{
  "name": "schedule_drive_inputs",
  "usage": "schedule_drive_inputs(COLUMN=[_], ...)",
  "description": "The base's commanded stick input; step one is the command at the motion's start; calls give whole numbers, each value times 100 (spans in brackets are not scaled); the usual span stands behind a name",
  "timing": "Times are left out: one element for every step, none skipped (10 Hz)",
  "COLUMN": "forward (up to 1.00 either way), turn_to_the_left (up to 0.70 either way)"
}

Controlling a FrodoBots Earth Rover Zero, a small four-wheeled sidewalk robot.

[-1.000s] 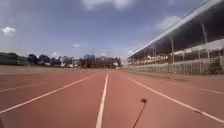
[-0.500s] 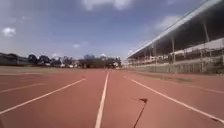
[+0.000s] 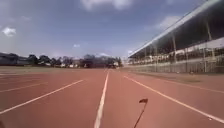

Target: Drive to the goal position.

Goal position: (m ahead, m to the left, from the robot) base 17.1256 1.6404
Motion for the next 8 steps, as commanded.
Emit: schedule_drive_inputs(forward=[70,70,70,70,70,70,70,70], turn_to_the_left=[0,0,0,0,0,0,0,0])
